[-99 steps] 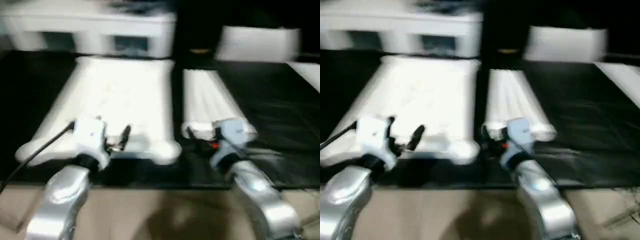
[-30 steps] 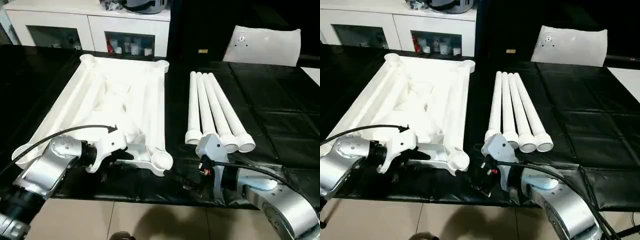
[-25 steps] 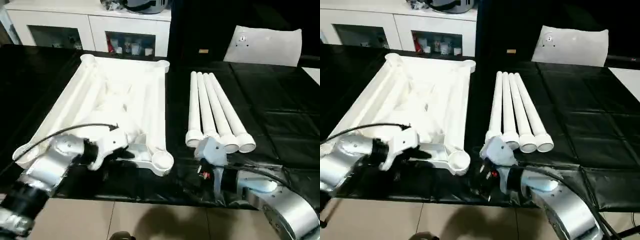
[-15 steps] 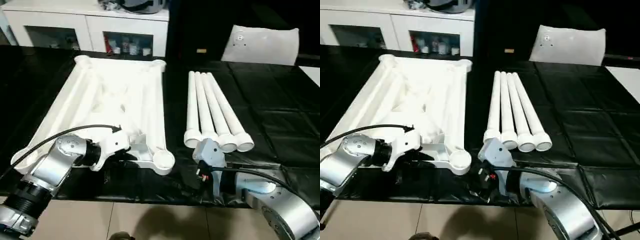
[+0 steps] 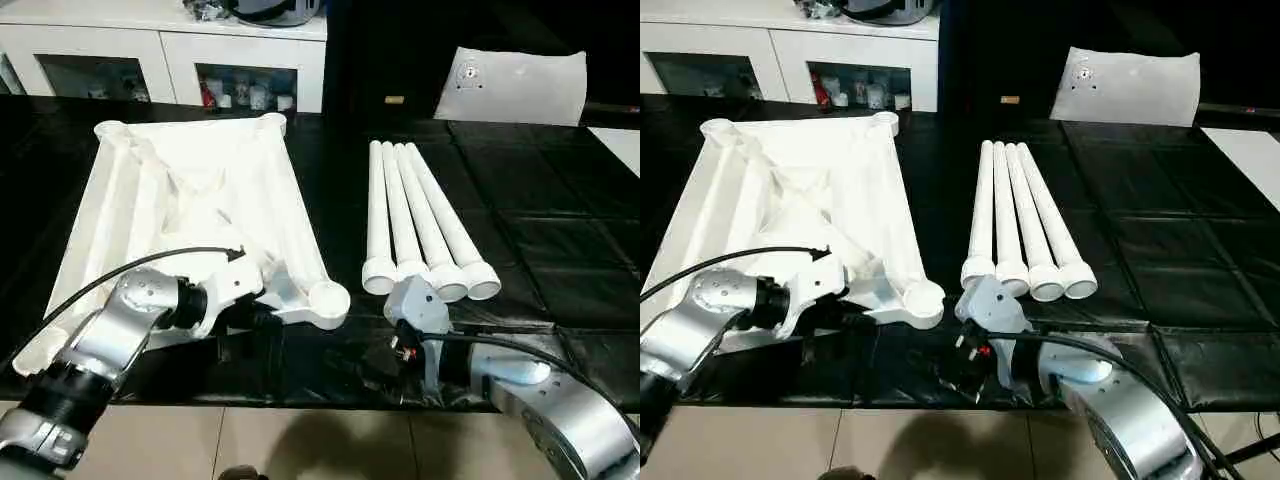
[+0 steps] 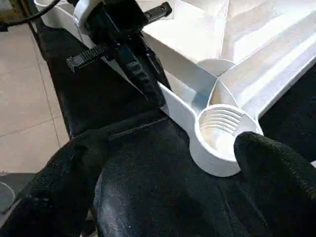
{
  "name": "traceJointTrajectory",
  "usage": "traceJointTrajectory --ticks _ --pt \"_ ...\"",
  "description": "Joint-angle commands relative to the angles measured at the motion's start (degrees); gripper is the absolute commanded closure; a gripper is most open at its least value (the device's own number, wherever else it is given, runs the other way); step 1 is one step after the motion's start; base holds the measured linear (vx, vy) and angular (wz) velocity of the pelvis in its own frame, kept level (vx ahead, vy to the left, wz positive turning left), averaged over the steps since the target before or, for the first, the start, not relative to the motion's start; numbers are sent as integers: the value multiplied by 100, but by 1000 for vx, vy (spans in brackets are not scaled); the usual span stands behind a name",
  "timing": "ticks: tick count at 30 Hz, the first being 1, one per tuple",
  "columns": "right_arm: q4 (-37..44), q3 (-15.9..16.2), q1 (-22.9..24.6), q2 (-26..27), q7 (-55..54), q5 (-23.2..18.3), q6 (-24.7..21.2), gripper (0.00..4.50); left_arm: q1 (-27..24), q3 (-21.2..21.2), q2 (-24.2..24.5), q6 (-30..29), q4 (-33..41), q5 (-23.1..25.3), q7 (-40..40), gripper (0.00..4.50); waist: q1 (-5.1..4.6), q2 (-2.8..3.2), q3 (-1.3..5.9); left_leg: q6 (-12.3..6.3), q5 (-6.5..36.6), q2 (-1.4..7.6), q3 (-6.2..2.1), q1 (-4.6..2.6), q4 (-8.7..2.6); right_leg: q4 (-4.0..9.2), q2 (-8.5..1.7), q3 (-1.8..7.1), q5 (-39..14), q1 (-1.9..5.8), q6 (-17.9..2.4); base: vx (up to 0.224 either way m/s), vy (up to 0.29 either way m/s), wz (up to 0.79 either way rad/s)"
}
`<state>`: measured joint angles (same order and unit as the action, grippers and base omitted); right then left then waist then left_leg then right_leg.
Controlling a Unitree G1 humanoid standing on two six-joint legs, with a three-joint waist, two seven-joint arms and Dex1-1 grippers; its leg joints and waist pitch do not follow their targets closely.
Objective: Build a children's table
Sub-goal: Move table base
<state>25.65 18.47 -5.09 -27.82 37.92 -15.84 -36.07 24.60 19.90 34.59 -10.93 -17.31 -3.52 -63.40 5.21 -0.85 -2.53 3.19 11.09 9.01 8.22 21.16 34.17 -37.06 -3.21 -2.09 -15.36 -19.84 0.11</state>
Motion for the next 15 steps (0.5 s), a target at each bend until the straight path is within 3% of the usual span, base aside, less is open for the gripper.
traceJointTrajectory --ticks 1,3,4,5,6,7,10,12,13,15 --pt "-73 -44 -59 -19 -19 31 26 0 95 -144 55 137 -139 97 180 447 48 87 266 70 1026 412 -130 -89 -475 444 -546 292 220 145 -1230 0 0 0" --pt "-98 -70 -70 20 -65 34 28 0 92 -162 66 270 -174 112 192 447 49 91 270 58 994 410 -131 -88 -470 439 -544 290 306 144 -1231 0 0 0" --pt "-145 -125 -89 82 -137 34 35 0 87 -207 39 348 -185 109 253 447 49 50 273 27 901 408 -126 -81 -462 425 -552 290 423 150 -1245 0 0 0" --pt "-188 -159 -109 121 -189 56 74 0 89 -247 6 392 -190 99 311 447 40 45 275 13 883 404 -121 -80 -462 426 -548 287 436 149 -1254 0 0 0" --pt "-253 -204 -143 177 -219 55 139 0 82 -303 -35 329 -151 -8 257 447 42 55 274 11 865 405 -117 -83 -456 428 -549 285 432 142 -1269 0 0 0" --pt "-295 -230 -166 211 -232 55 186 0 78 -340 -60 279 -124 -84 208 404 37 47 274 7 845 402 -114 -78 -456 424 -553 284 418 144 -1283 0 0 0" --pt "-354 -429 -297 407 -118 -292 151 0 -19 -490 -52 174 158 -339 34 389 41 91 289 21 872 420 -108 -104 -445 414 -554 285 496 127 -1367 0 0 0" --pt "-392 -457 -346 450 -273 -178 201 0 -87 -524 7 150 293 -381 3 381 36 85 282 15 823 416 -108 -90 -455 400 -526 273 636 129 -1374 0 0 0" --pt "-444 -456 -385 480 -357 -92 279 0 -140 -553 53 115 393 -410 -14 363 54 144 285 33 833 407 -114 -96 -451 395 -533 272 623 126 -1357 0 0 0" --pt "-615 -416 -487 544 -636 220 509 0 -238 -642 102 52 584 -484 8 352 49 118 277 91 898 410 -110 -89 -463 401 -533 273 556 124 -1318 0 0 0"
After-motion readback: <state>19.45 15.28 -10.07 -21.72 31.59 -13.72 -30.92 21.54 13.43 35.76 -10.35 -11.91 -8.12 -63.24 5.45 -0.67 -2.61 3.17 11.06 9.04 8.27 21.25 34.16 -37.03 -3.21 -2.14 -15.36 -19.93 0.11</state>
